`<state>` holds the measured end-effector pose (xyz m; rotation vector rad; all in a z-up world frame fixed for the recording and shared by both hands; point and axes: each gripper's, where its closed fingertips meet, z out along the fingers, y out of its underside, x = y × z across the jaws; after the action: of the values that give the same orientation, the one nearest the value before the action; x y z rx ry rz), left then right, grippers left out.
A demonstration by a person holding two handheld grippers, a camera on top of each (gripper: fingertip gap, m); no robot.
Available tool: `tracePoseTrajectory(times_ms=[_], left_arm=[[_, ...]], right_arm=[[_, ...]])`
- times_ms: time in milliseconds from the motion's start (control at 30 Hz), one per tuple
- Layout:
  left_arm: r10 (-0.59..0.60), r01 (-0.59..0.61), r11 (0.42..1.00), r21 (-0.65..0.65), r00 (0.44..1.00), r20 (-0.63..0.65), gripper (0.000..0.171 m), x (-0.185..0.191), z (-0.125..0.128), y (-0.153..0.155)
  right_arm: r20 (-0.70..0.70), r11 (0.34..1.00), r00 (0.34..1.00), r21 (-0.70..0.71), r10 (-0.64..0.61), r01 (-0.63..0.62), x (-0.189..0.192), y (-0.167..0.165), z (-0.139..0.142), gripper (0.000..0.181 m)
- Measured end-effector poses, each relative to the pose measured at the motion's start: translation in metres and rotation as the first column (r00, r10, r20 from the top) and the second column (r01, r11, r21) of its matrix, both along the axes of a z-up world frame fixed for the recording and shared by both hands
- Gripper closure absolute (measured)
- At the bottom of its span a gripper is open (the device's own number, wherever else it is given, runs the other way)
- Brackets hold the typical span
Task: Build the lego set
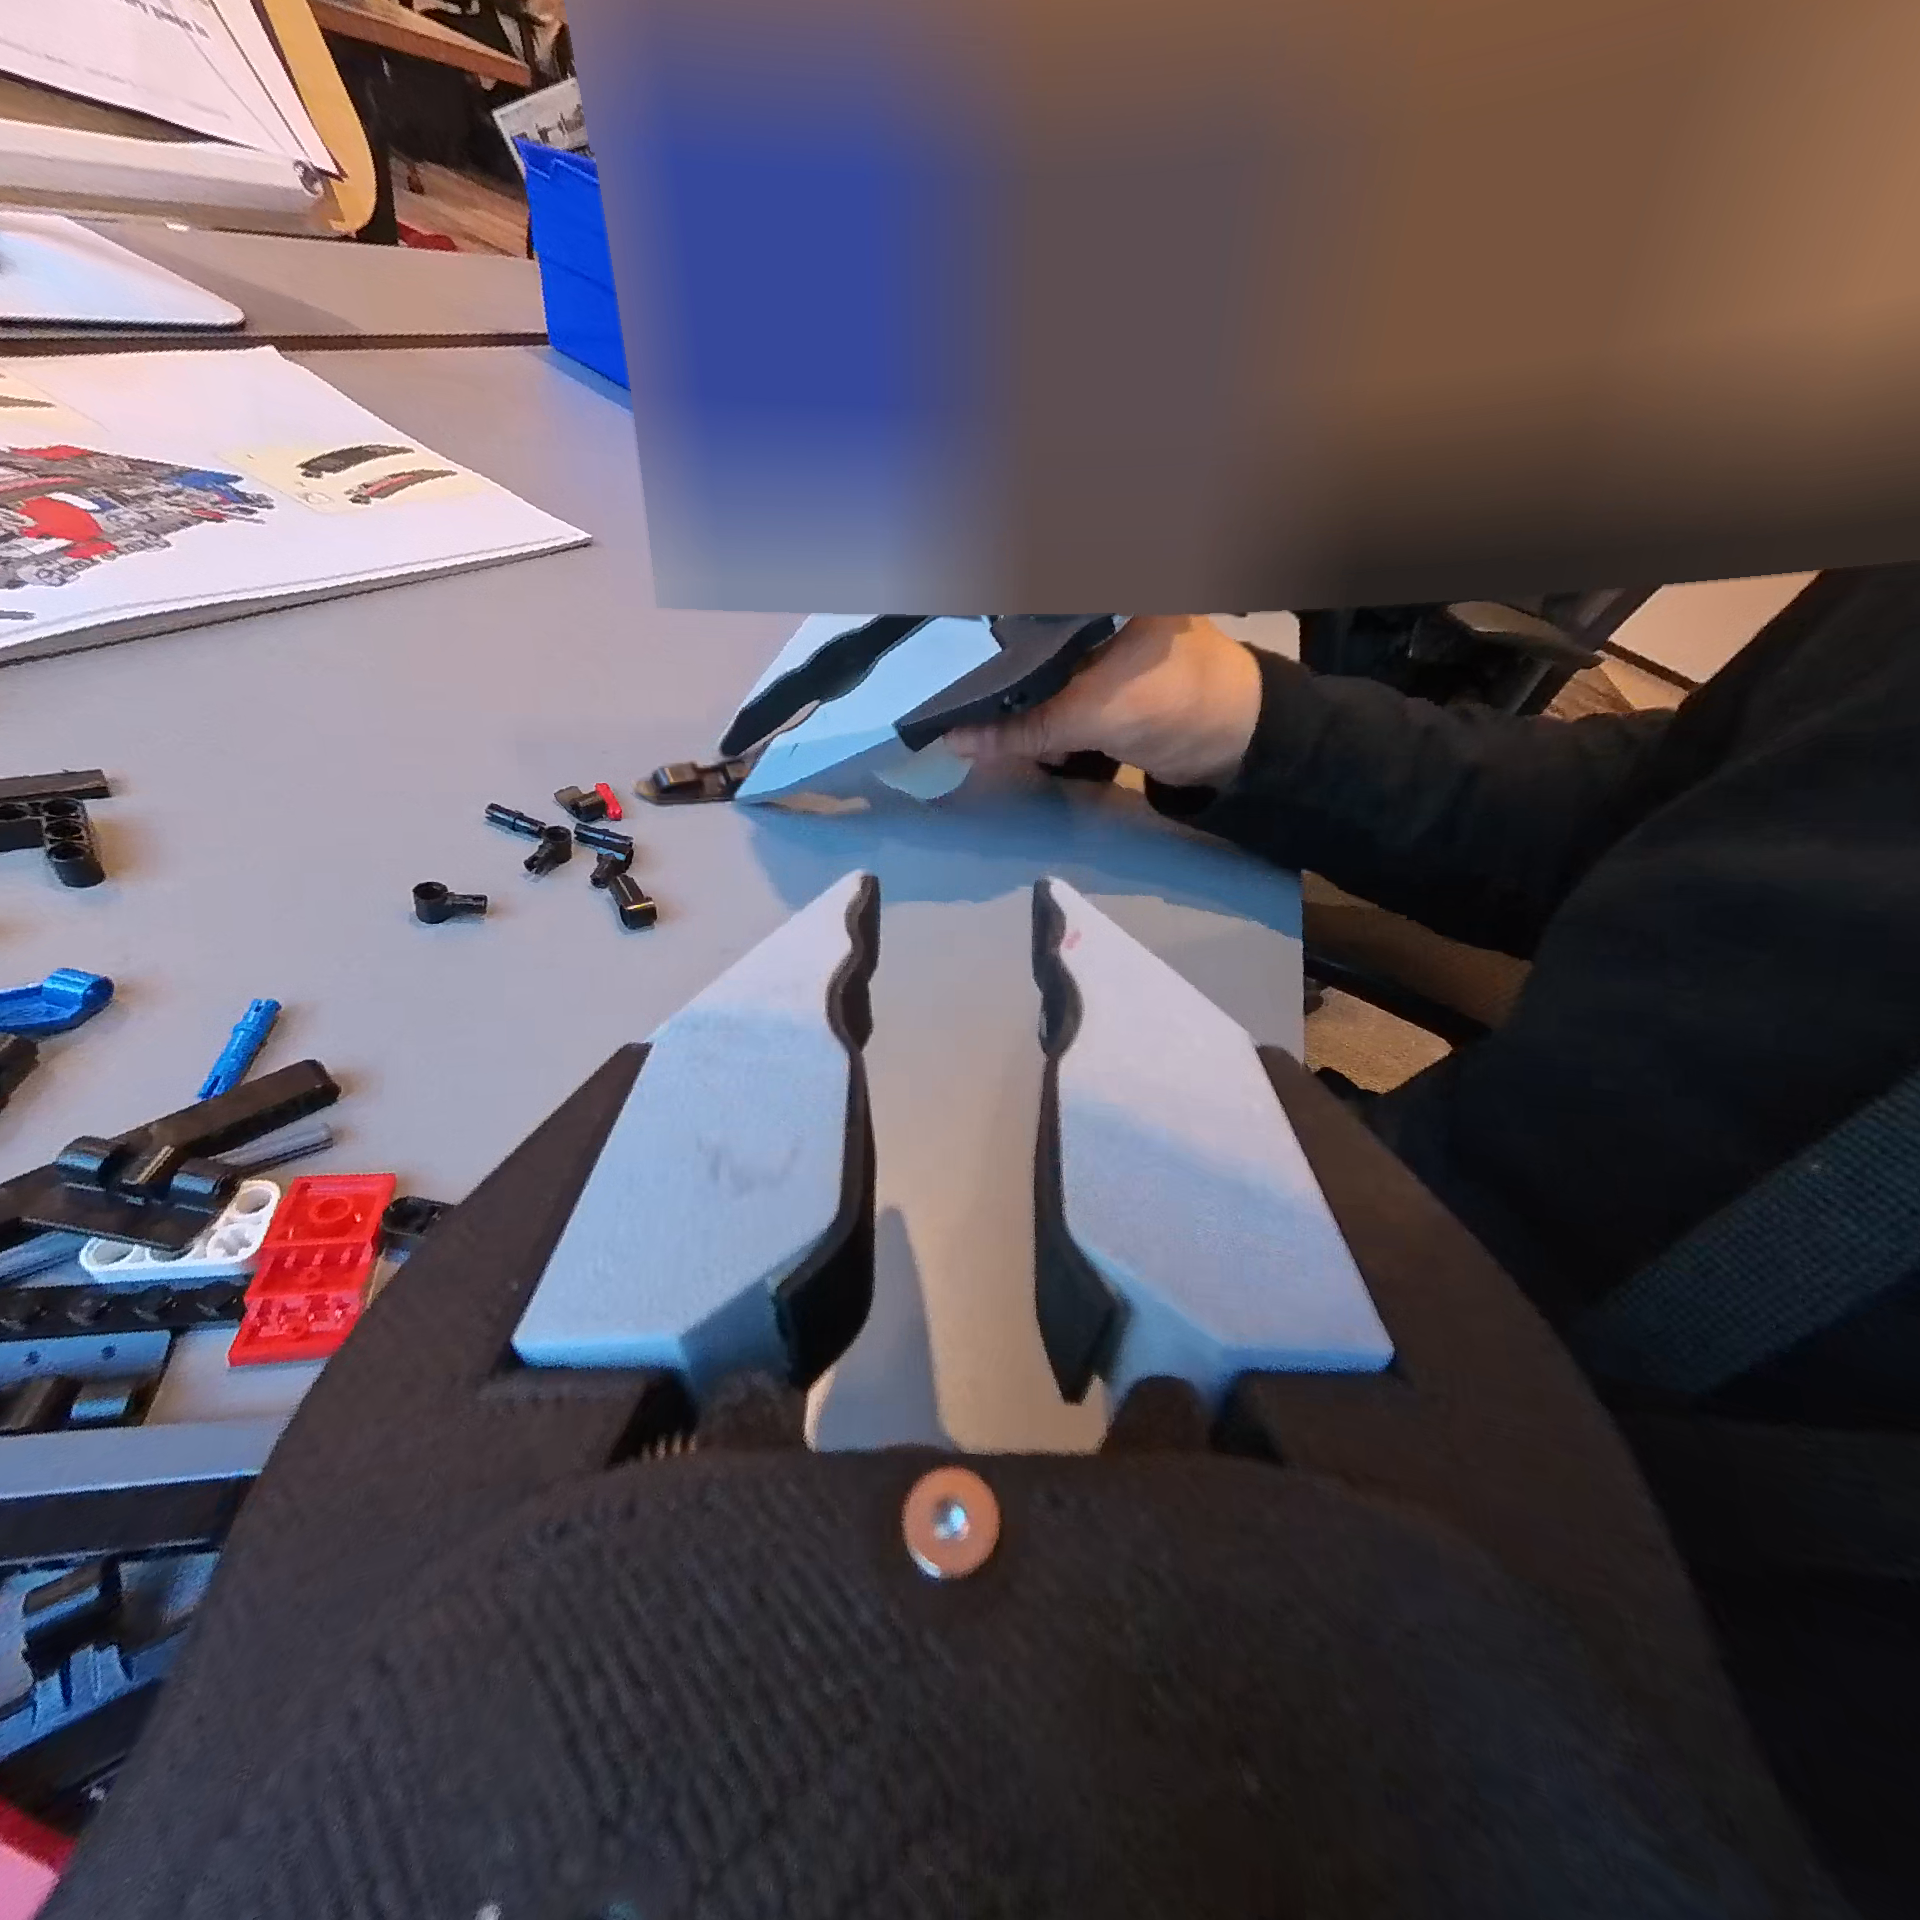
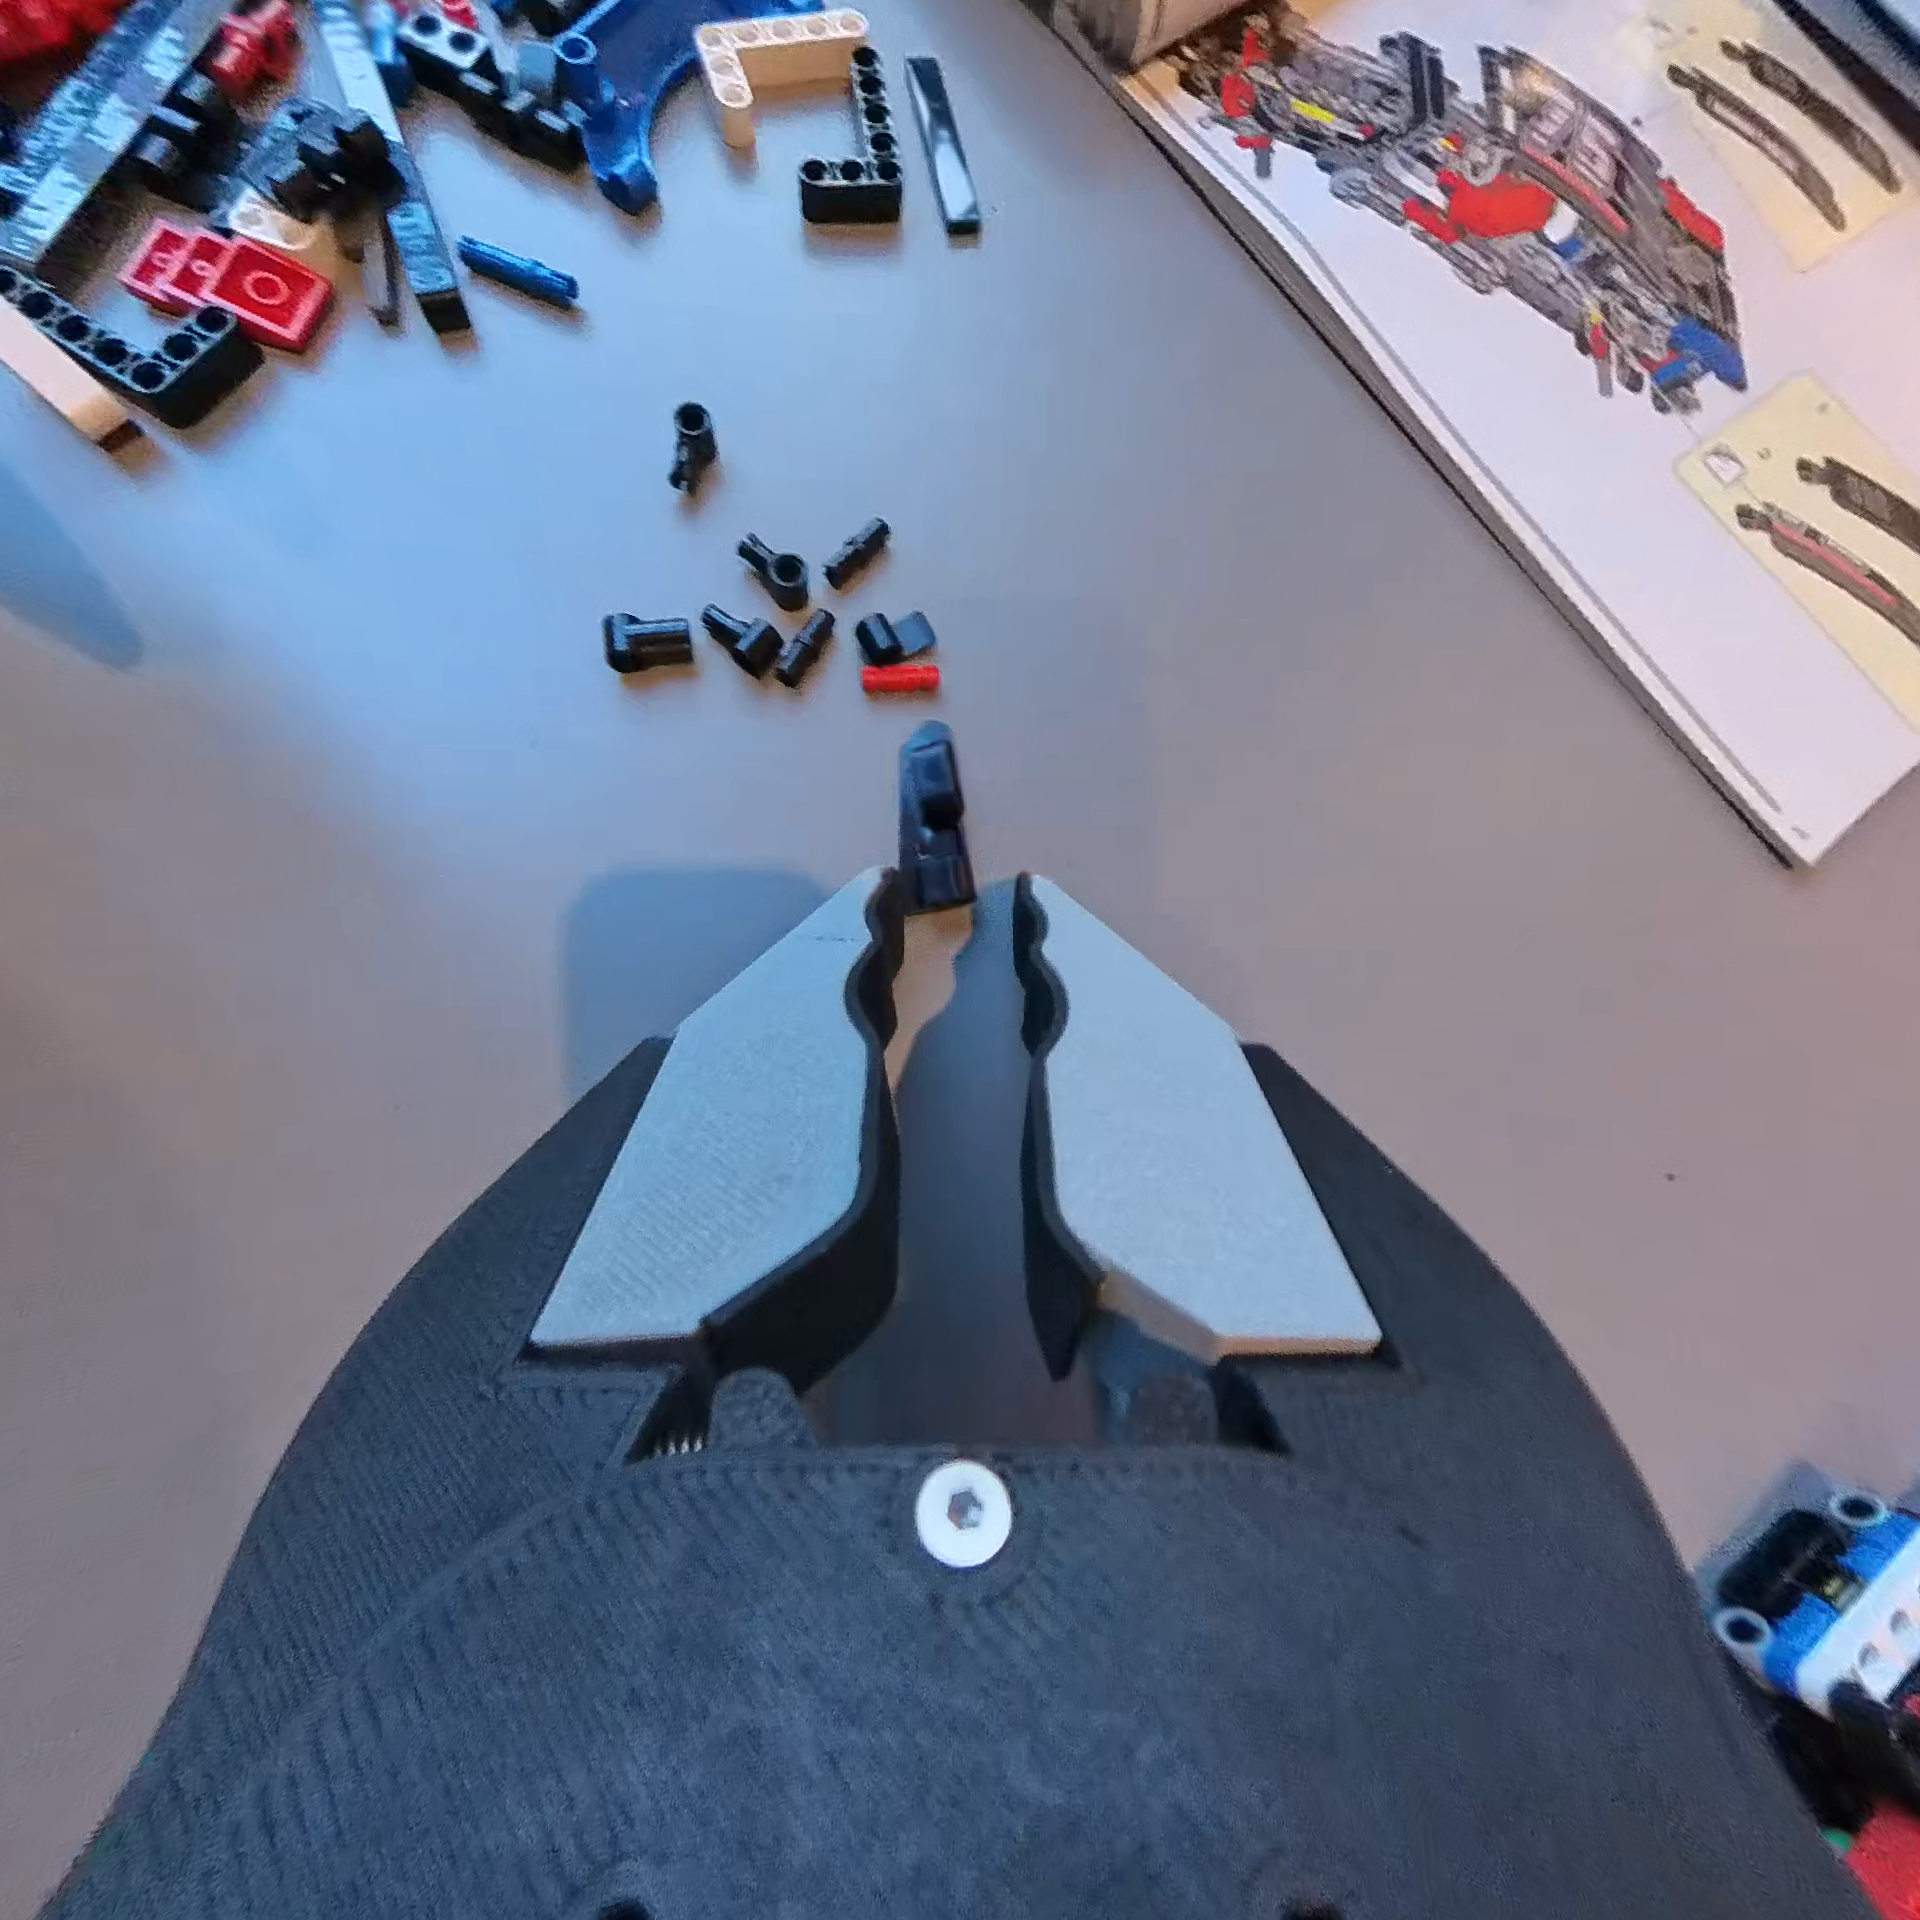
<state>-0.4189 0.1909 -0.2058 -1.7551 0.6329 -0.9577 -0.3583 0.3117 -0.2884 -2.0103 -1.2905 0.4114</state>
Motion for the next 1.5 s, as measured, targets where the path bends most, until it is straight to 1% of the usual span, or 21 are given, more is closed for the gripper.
tracePoseTrajectory(times_ms=[167, 267, 333, 367, 400, 533, 567, 700, 833, 900, 1000, 1133, 1200, 1233, 1367, 1433, 1500], left_arm=[[0.0, 0.0, 1.0, 0.001, 1.0, -0.013, 0.146, 0.001, -0.001, 0.0], [-0.001, 0.0, 1.0, -0.009, 1.0, -0.026, 0.146, 0.002, -0.004, 0.0], [0.0, 0.0, 1.0, -0.011, 0.999, -0.032, 0.145, 0.002, -0.005, 0.0], [0.001, -0.001, 1.0, -0.009, 0.999, -0.035, 0.145, 0.002, -0.005, 0.001], [0.002, -0.003, 1.0, -0.007, 0.999, -0.039, 0.145, 0.002, -0.005, 0.0], [0.004, -0.004, 1.0, -0.002, 0.998, -0.061, 0.146, 0.004, -0.007, 0.0], [0.007, -0.006, 1.0, 0.003, 0.998, -0.067, 0.146, 0.004, -0.007, 0.0], [0.022, -0.02, 1.0, 0.02, 0.996, -0.087, 0.145, 0.004, -0.008, 0.001], [0.039, -0.035, 0.999, 0.039, 0.994, -0.101, 0.145, 0.003, -0.007, 0.001], [0.049, -0.044, 0.998, 0.048, 0.992, -0.116, 0.145, 0.003, -0.008, 0.001], [0.06, -0.053, 0.997, 0.055, 0.99, -0.129, 0.145, 0.003, -0.009, 0.0], [0.06, -0.056, 0.998, 0.034, 0.99, -0.129, 0.145, -0.001, -0.005, 0.003], [0.08, -0.075, 0.996, 0.042, 0.989, -0.125, 0.144, -0.009, 0.001, 0.009], [0.093, -0.088, 0.995, 0.047, 0.987, -0.127, 0.143, -0.014, 0.003, 0.012], [0.101, -0.096, 0.995, 0.034, 0.973, -0.207, 0.138, -0.03, -0.001, 0.021], [0.092, -0.079, 0.995, 0.057, 0.953, -0.29, 0.138, -0.034, -0.004, 0.024], [0.085, -0.056, 0.995, 0.086, 0.914, -0.396, 0.135, -0.038, -0.01, 0.028]], right_arm=[[-0.038, 1.0, 0.999, -0.01, -0.005, 0.004, -0.003, 0.001, 0.007, 0.156], [-0.01, 1.0, 1.0, 0.003, -0.008, 0.008, -0.003, 0.005, 0.001, 0.156], [-0.018, 1.0, 1.0, 0.002, -0.001, 0.001, -0.003, 0.007, 0.0, 0.156], [-0.02, 1.0, 1.0, -0.005, 0.007, -0.007, -0.004, 0.007, 0.0, 0.158], [-0.024, 1.0, 0.999, -0.015, 0.023, -0.024, -0.005, 0.006, -0.001, 0.167], [-0.033, 0.998, 0.998, -0.043, 0.055, -0.056, -0.006, 0.002, 0.0, 0.17], [-0.045, 0.998, 0.998, -0.043, 0.054, -0.056, -0.006, 0.001, 0.002, 0.175], [-0.13, 0.997, 0.99, -0.062, 0.046, -0.054, -0.01, -0.006, 0.013, 0.175], [-0.161, 0.997, 0.986, -0.058, 0.037, -0.047, -0.009, -0.009, 0.018, 0.174], [-0.199, 0.997, 0.979, -0.058, 0.038, -0.05, -0.011, -0.014, 0.025, 0.174], [-0.309, 0.994, 0.95, -0.089, 0.038, -0.069, -0.018, -0.023, 0.04, 0.174], [-0.502, 0.974, 0.864, -0.173, 0.042, -0.148, -0.034, -0.041, 0.065, 0.174], [-0.556, 0.958, 0.83, -0.215, 0.041, -0.191, -0.041, -0.048, 0.071, 0.174], [-0.567, 0.951, 0.823, -0.229, 0.041, -0.206, -0.044, -0.05, 0.072, 0.174], [-0.586, 0.925, 0.81, -0.291, 0.031, -0.246, -0.052, -0.055, 0.073, 0.175], [-0.589, 0.899, 0.807, -0.338, 0.027, -0.277, -0.055, -0.058, 0.074, 0.175], [-0.57, 0.901, 0.82, -0.327, 0.053, -0.285, -0.055, -0.059, 0.073, 0.175]])
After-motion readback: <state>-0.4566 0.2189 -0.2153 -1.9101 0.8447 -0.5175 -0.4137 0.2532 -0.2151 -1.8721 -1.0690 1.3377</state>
